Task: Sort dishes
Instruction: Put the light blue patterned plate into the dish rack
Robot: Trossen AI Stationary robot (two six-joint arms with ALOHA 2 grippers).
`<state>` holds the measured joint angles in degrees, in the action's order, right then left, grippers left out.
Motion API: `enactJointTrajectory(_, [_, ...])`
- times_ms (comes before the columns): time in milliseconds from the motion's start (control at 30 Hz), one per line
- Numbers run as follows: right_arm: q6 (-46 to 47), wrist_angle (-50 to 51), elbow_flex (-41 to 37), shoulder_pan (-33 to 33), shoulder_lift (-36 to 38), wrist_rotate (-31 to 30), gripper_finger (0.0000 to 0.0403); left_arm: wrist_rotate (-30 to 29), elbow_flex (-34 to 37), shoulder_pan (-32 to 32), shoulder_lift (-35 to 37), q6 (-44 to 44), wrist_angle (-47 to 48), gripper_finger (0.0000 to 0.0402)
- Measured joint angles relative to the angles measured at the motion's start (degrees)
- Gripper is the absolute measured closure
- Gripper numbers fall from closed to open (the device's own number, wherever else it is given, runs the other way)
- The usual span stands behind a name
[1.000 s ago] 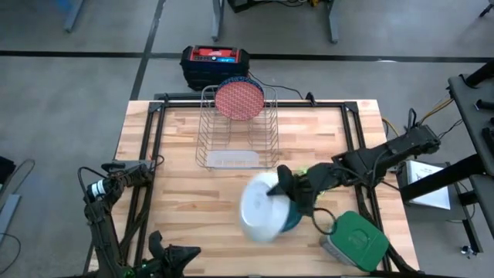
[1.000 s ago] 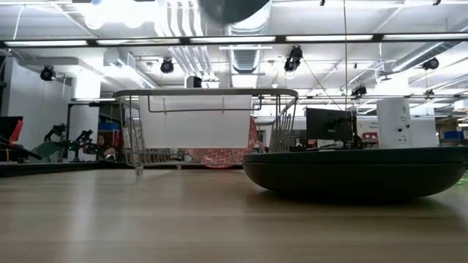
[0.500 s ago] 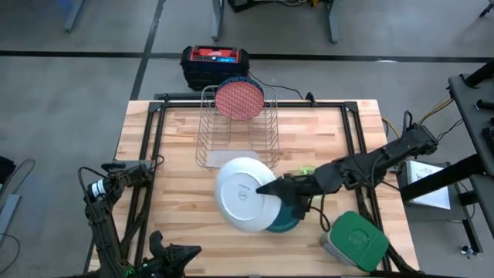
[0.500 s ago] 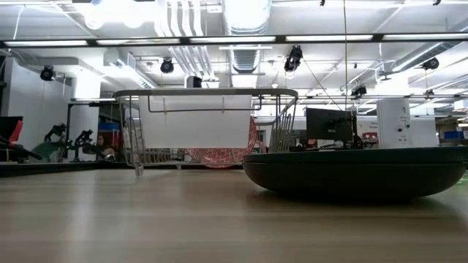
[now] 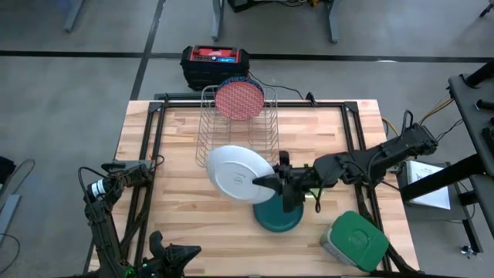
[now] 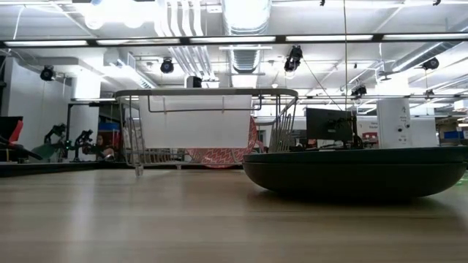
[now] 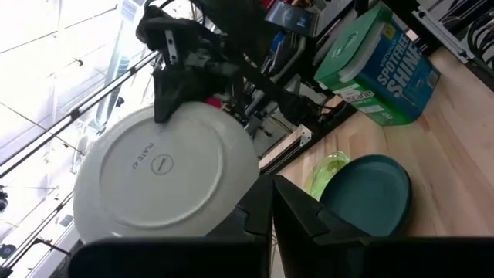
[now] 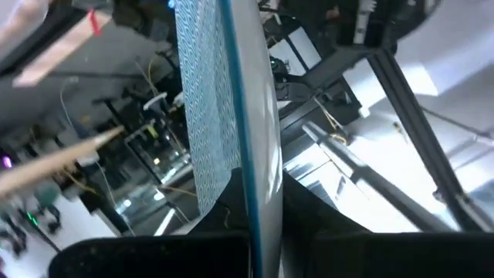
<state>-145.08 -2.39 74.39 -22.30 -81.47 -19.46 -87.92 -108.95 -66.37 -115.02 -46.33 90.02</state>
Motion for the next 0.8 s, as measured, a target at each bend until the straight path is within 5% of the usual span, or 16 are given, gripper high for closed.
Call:
enactJointTrajectory(200, [-7.86, 0.0, 0.0, 0.01, -0.02, -0.02, 0.039, 0.0, 0.0, 0.0, 0.0, 0.39, 0.0, 0.0401])
enactJointTrajectory(467, [-4.64, 0.2, 0.0, 1.42, -0.07, 2.79, 0.039, 0.0, 0.0, 0.0, 0.02, 0.42, 0.0, 0.0401])
enactJointTrajectory(800, [50.23, -5.05, 1.62, 9.0, -0.07, -0.82, 0.039, 0.0, 0.0, 0.0, 0.02, 0.56, 0.0, 0.0401])
